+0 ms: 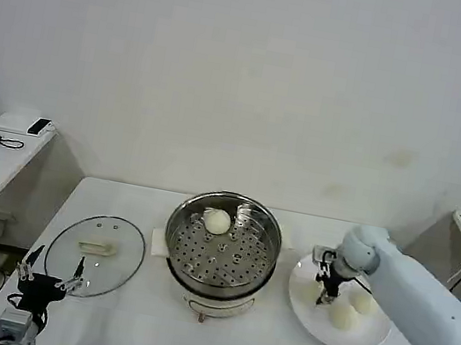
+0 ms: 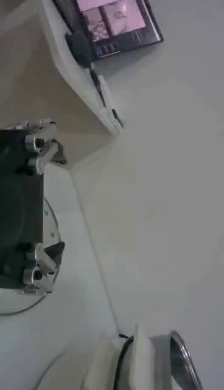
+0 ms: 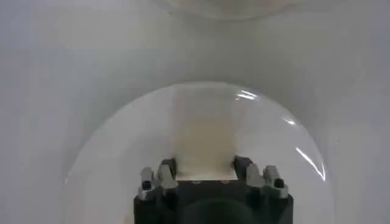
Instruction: Take steamed baozi put them in steamer then cover it.
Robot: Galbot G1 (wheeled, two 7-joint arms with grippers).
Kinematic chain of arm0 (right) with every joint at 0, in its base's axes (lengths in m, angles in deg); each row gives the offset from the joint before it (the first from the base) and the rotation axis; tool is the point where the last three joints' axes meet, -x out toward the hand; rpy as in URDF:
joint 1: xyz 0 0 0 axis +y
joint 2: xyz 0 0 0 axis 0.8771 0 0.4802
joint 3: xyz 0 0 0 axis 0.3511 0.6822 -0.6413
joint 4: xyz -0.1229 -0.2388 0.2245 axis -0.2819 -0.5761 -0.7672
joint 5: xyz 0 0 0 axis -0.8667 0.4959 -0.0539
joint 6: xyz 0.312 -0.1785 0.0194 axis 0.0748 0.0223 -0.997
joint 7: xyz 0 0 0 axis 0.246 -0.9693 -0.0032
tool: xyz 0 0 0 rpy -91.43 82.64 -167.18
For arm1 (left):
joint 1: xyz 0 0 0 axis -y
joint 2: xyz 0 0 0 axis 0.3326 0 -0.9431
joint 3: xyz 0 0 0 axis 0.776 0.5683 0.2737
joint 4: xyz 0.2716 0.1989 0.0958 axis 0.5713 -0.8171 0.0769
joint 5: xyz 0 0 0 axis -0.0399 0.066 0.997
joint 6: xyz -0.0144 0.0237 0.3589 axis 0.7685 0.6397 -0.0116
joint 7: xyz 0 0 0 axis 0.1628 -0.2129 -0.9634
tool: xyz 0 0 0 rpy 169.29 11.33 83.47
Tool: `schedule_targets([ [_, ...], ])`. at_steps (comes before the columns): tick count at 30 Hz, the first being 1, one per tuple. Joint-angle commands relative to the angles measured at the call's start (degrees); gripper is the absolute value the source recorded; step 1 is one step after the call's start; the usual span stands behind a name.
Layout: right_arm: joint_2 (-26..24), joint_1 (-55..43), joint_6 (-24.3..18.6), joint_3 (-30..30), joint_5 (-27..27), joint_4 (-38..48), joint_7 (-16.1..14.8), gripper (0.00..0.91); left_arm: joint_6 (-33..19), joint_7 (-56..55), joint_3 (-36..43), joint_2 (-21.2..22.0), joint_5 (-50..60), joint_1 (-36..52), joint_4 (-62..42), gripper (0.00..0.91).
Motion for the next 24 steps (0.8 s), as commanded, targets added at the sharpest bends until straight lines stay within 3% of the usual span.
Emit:
schedule_targets([
  [1, -2.21, -1.64, 0.16, -0.94, -1.47, -2.47, 0.1, 0.625, 0.01, 0.09, 0.05, -0.07, 0.02, 0.03, 0.12, 0.907],
  [8, -7.83, -7.5, 1.29, -1.96, -5.87, -8.18, -1.53, 0.625, 0.04, 0.25, 0.18, -0.12, 0.11, 0.51, 0.21, 0.907],
  [14, -10.13, -23.47, 3.15, 5.67, -13.48, -13.35, -2.58, 0.625, 0.08, 0.34, 0.01, -0.38, 0.08, 0.85, 0.62, 0.907],
  [19, -6.92, -33.92, 5.81, 11.4, -21.0, -14.17, -3.69, 0.625, 0.03, 0.3, -0.15, -0.34, 0.06, 0.61, 1.42, 0.907],
  [24, -0.47, -41.95, 8.85, 16.84, -29.06, -14.21, -3.7, 0.625, 0.13, 0.36, -0.3, -0.28, 0.1, 0.38, 2.43, 0.907],
])
